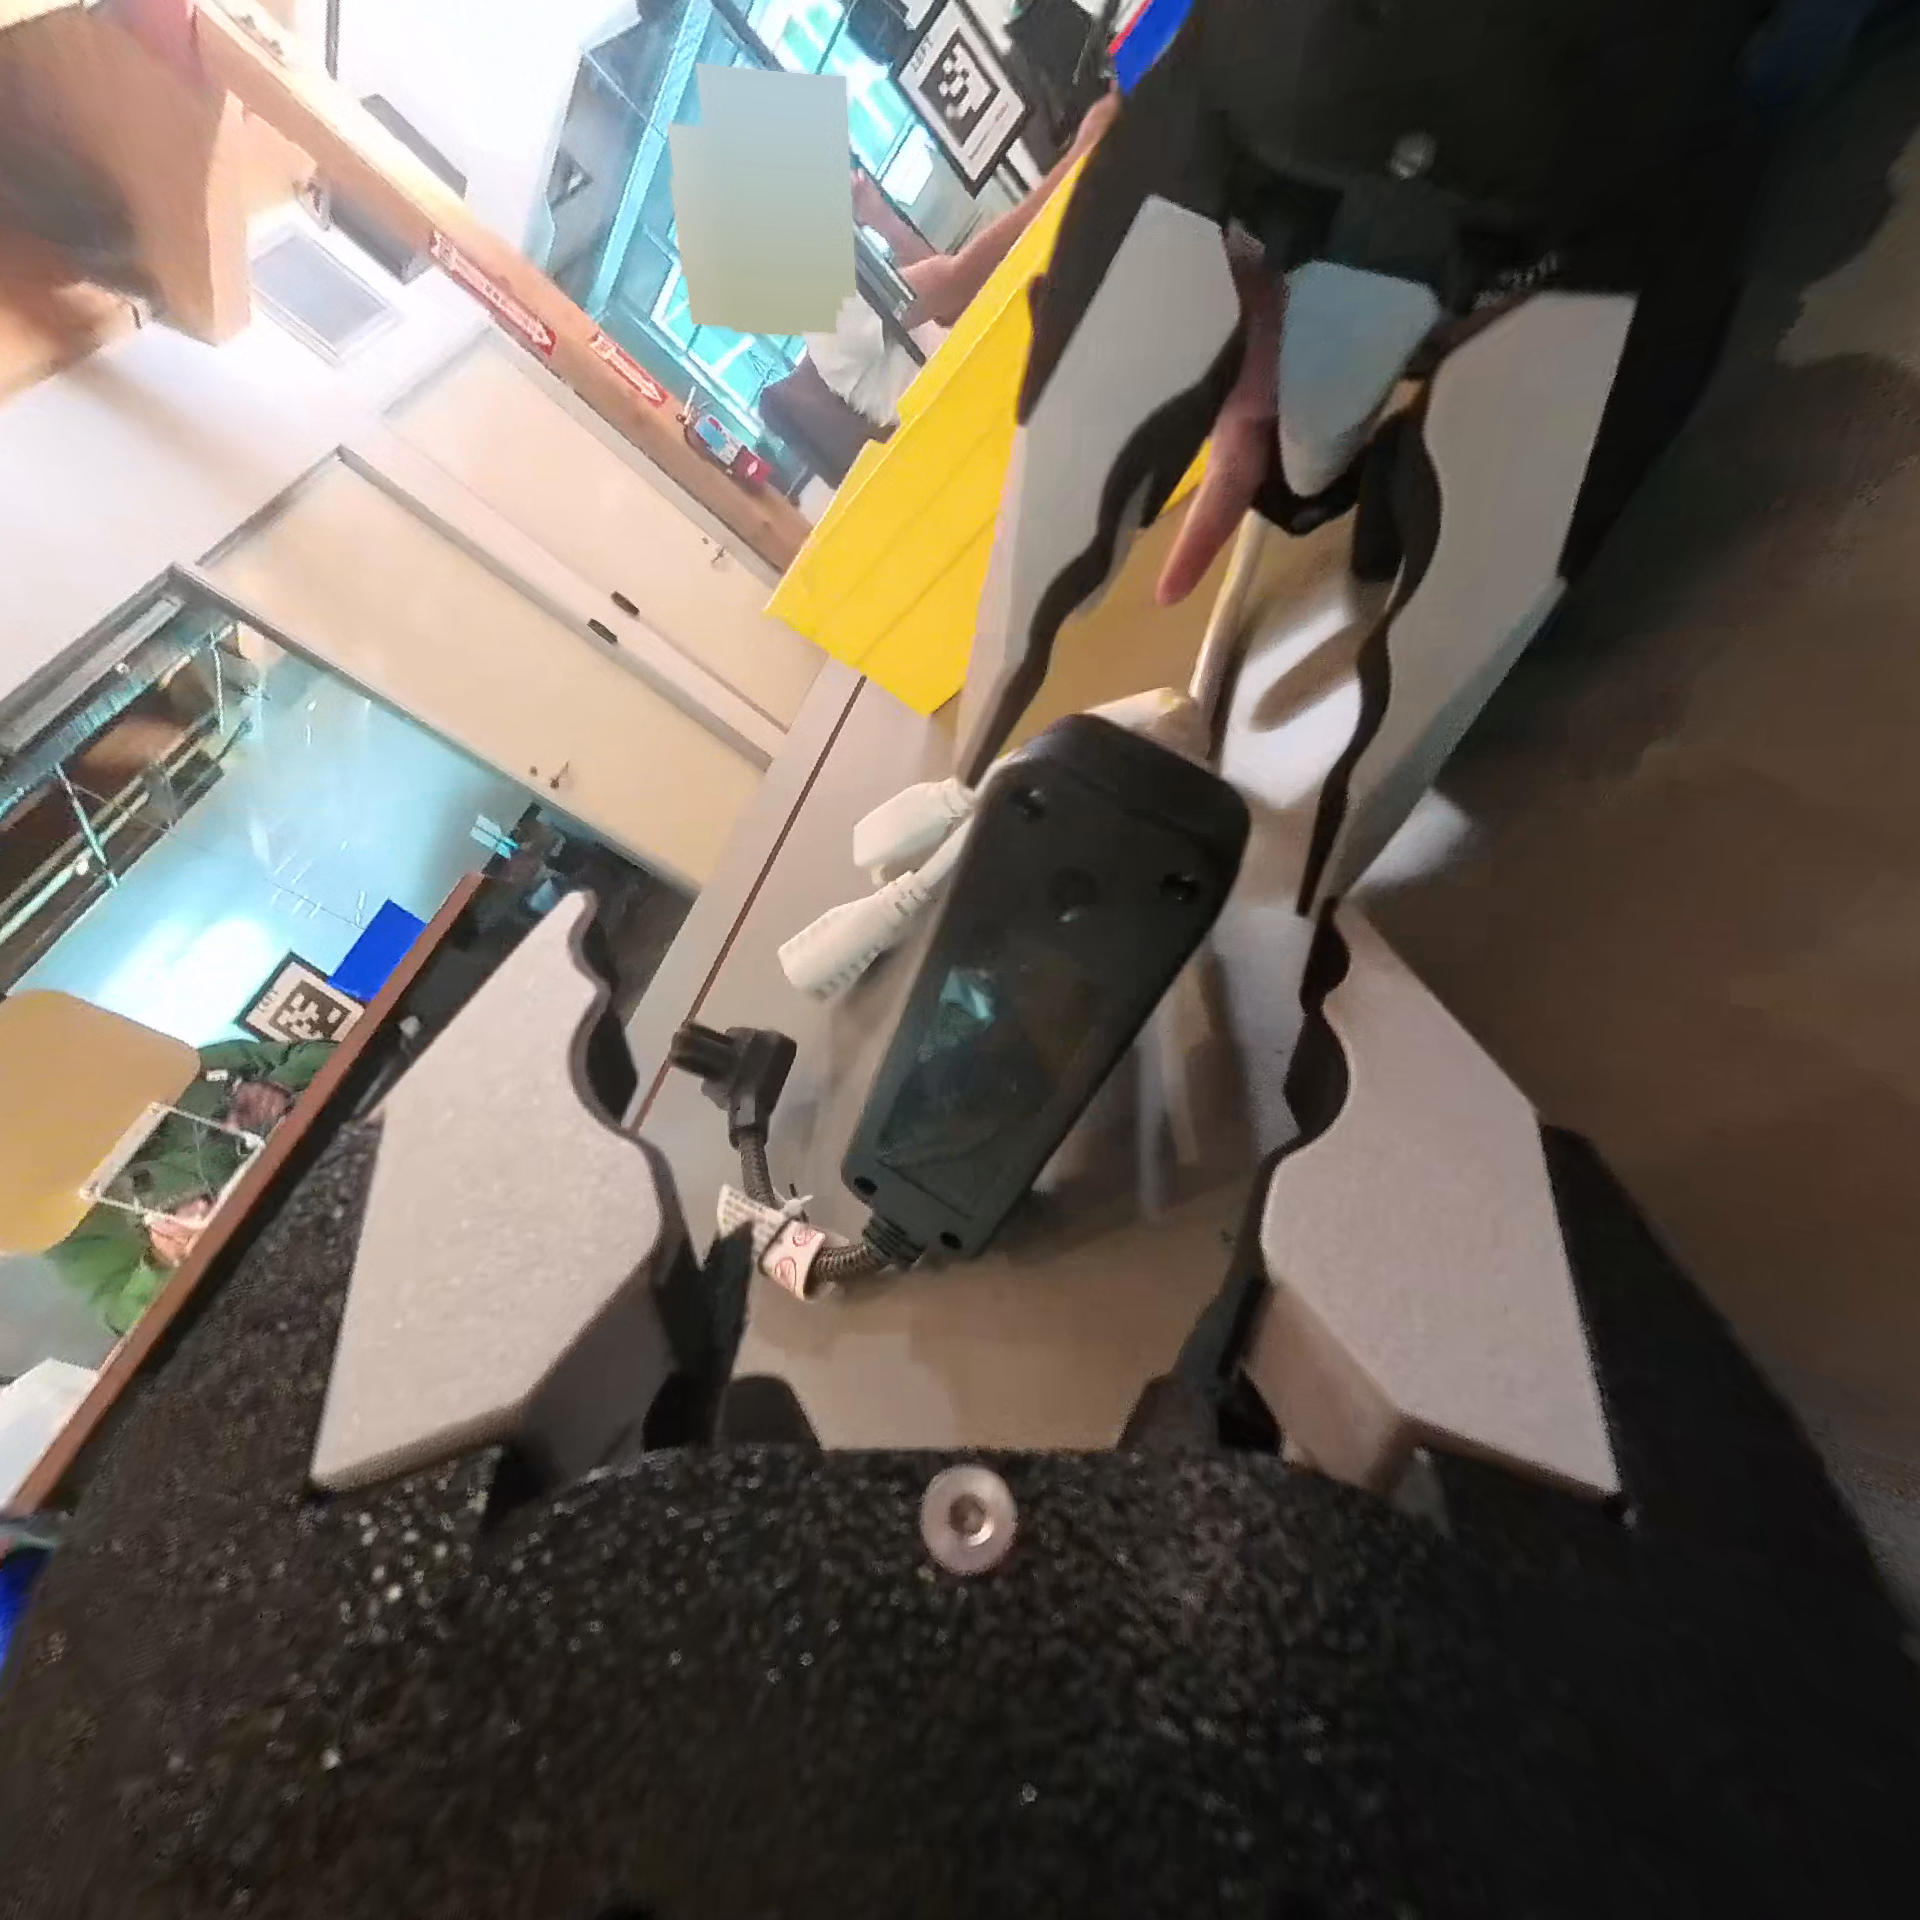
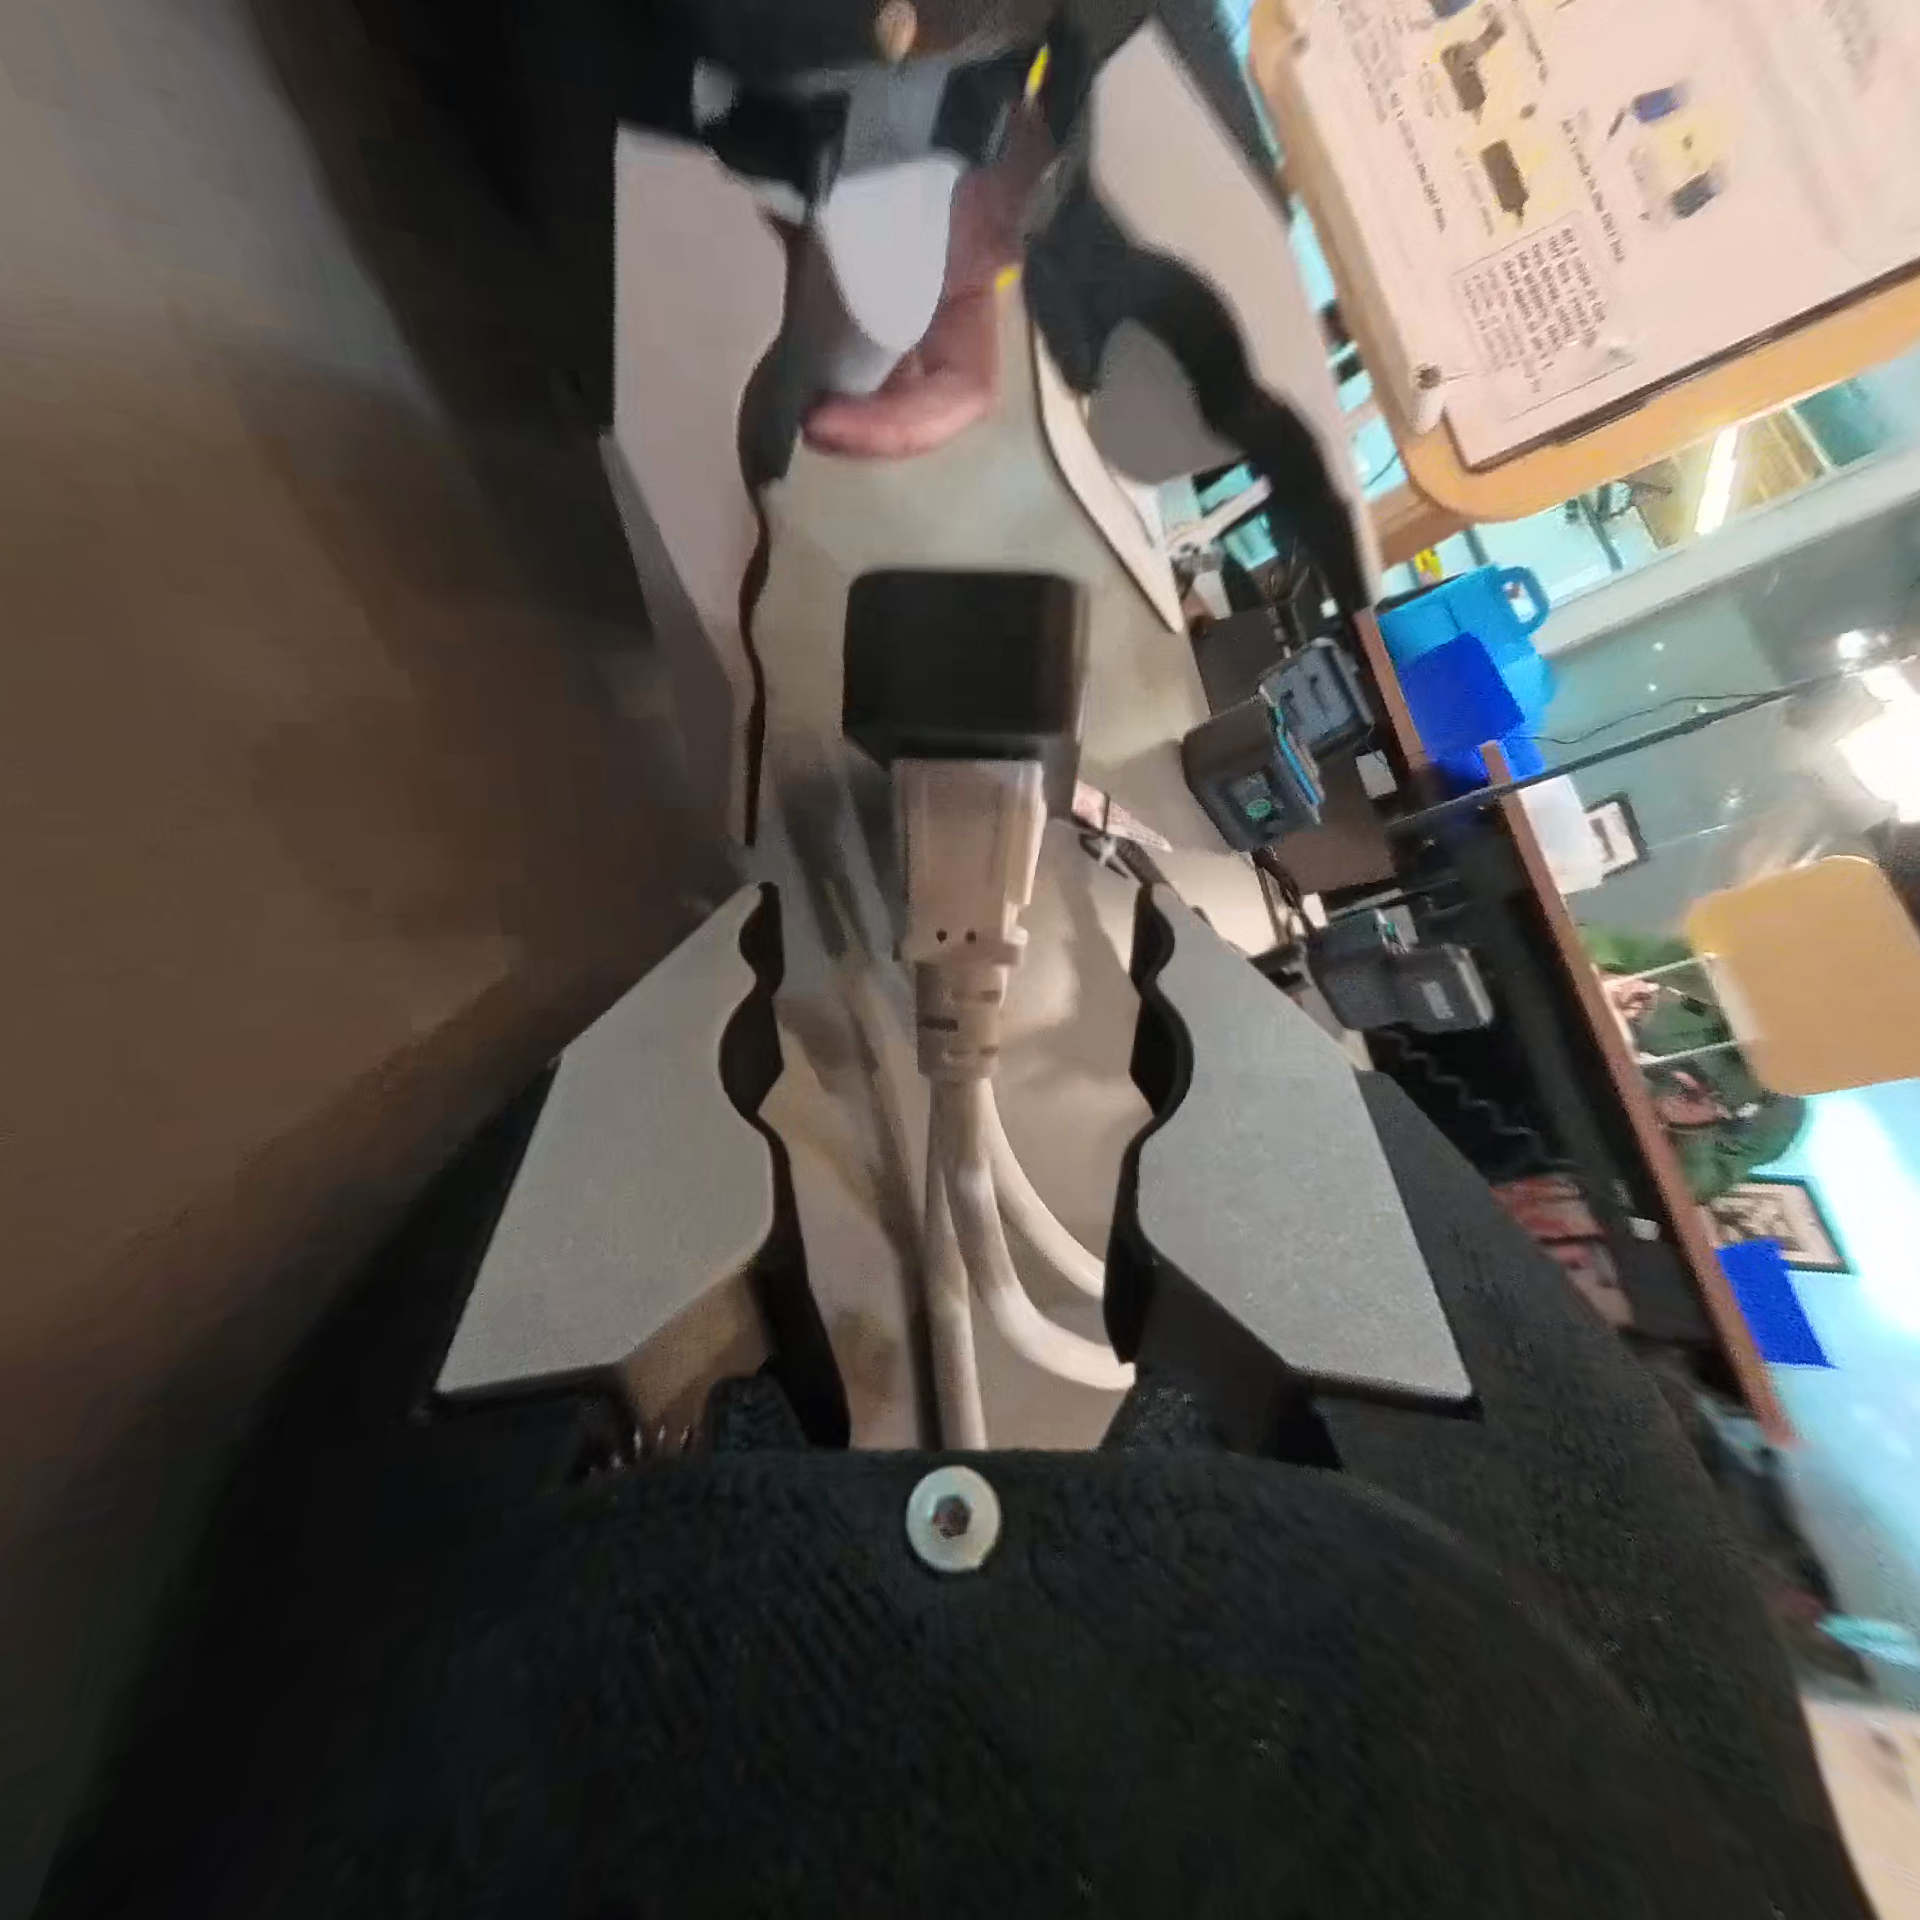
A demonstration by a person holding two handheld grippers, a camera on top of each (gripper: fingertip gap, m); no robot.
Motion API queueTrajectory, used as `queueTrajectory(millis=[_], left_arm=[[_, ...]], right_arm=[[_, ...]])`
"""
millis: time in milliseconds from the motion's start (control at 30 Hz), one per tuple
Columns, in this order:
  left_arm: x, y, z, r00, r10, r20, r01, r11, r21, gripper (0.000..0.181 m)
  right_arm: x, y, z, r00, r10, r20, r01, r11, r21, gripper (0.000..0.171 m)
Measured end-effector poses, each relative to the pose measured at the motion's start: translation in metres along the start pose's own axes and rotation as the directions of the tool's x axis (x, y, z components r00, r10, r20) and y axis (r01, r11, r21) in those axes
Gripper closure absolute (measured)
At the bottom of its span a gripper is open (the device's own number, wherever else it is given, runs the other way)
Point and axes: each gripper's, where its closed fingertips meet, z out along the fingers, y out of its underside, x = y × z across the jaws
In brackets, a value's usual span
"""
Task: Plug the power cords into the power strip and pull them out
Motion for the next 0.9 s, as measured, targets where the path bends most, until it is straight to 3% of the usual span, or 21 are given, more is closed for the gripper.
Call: queueTrajectory(millis=[300,467,567,900], left_arm=[[0.011,-0.008,0.002,0.996,0.076,-0.046,-0.073,0.996,0.049,0.068],[0.017,-0.018,-0.005,0.993,0.053,-0.105,-0.041,0.992,0.121,0.109],[0.022,-0.017,-0.004,0.989,0.059,-0.132,-0.044,0.992,0.116,0.114],[0.028,-0.012,-0.001,0.984,0.127,-0.127,-0.116,0.989,0.091,0.124]], right_arm=[[-0.002,0.0,-0.004,0.993,0.113,0.023,-0.113,0.994,0.0,0.106],[0.009,-0.006,-0.009,0.974,0.226,0.005,-0.226,0.974,0.022,0.108],[0.015,-0.012,-0.013,0.952,0.306,0.012,-0.306,0.95,0.065,0.123],[0.003,-0.001,-0.009,0.958,0.279,0.068,-0.278,0.96,-0.024,0.132]])
